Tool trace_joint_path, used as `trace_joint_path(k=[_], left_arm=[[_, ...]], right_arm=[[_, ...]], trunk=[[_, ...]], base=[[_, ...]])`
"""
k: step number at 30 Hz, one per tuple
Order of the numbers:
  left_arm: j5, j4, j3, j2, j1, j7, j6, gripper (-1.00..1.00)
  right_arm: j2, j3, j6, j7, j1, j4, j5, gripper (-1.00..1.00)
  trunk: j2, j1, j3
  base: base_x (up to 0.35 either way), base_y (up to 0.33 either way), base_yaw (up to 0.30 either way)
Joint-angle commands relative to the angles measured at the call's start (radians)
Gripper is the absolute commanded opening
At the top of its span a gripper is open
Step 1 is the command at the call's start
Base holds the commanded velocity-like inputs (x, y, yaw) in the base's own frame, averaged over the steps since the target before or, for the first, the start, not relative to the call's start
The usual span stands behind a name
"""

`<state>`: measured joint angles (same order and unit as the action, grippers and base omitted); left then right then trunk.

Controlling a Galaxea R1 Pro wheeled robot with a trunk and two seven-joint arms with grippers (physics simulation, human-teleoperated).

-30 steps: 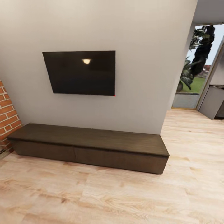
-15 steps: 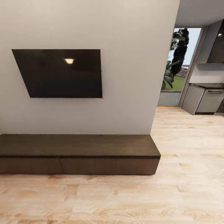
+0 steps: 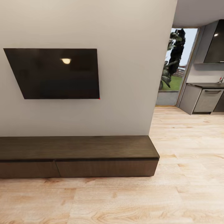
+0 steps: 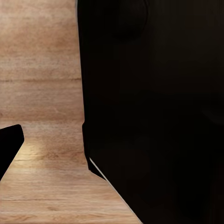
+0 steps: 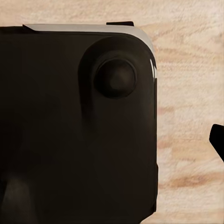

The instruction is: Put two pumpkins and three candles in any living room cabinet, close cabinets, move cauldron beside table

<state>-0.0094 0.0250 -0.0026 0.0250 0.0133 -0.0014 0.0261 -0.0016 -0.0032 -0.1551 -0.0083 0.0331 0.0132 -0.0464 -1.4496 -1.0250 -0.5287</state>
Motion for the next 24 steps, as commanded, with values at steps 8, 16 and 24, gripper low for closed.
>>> trace_joint_path(k=[8,16,24], left_arm=[[-0.001,0.002,0.002,0.000,0.000,0.000,0.001,1.00],[0.000,0.028,0.004,0.004,0.000,0.000,0.000,1.00],[0.008,0.220,0.006,0.018,-0.007,-0.007,-0.030,1.00]], right_arm=[[-0.001,0.001,-0.005,0.006,0.001,0.001,-0.004,1.00],[0.000,0.001,-0.006,0.007,0.001,0.000,-0.004,1.00],[0.000,0.004,-0.007,0.002,0.000,-0.006,0.001,1.00]], trunk=[[0.000,0.000,-0.001],[0.000,0.000,-0.001],[0.000,0.000,-0.001]], base=[[0.142,0.033,0.000],[0.218,0.008,0.000],[0.014,0.000,0.000]])
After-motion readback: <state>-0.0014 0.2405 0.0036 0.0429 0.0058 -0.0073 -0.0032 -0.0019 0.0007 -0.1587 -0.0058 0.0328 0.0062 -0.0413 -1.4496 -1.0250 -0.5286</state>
